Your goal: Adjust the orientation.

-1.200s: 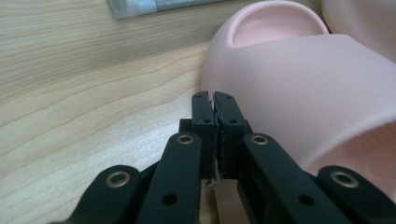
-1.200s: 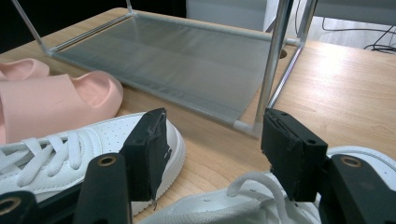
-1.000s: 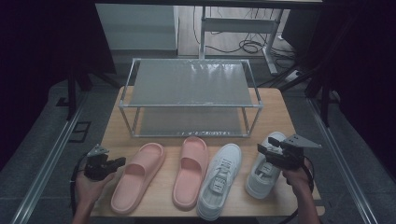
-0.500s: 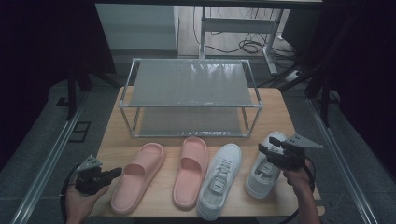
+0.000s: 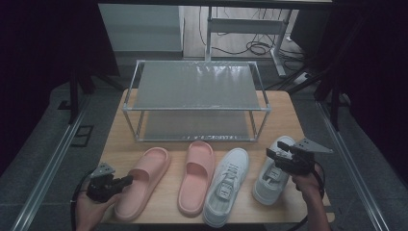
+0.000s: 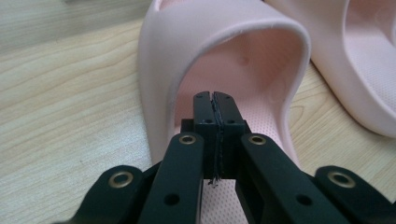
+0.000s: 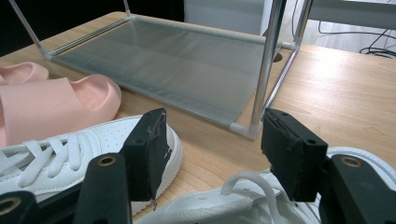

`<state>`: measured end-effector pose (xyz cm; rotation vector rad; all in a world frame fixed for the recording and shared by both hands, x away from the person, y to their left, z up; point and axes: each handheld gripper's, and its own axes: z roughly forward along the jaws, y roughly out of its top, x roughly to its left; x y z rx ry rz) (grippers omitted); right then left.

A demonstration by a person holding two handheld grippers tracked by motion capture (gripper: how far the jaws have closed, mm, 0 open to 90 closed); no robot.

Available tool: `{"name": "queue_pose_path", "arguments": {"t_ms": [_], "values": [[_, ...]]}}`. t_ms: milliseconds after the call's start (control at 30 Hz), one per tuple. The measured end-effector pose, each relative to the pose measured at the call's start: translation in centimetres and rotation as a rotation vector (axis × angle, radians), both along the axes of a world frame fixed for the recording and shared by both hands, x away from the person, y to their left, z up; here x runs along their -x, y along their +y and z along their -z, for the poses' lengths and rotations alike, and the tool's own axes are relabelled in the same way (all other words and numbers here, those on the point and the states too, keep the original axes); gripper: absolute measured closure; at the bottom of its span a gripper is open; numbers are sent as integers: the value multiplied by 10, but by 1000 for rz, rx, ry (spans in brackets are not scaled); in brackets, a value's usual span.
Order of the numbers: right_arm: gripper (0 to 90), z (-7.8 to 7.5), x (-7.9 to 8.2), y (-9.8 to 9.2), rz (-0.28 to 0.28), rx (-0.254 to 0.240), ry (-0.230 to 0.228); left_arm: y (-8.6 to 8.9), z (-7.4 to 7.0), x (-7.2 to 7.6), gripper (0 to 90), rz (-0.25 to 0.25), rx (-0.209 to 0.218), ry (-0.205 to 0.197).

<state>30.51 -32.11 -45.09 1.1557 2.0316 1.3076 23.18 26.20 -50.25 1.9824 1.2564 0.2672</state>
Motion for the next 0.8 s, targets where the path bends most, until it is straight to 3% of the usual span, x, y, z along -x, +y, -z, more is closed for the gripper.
{"name": "queue_pose_path", "arguments": {"t_ms": [800], "values": [[411,0,0,0,-2,3,-1,4,7,-17,900,-40,0,2]]}}
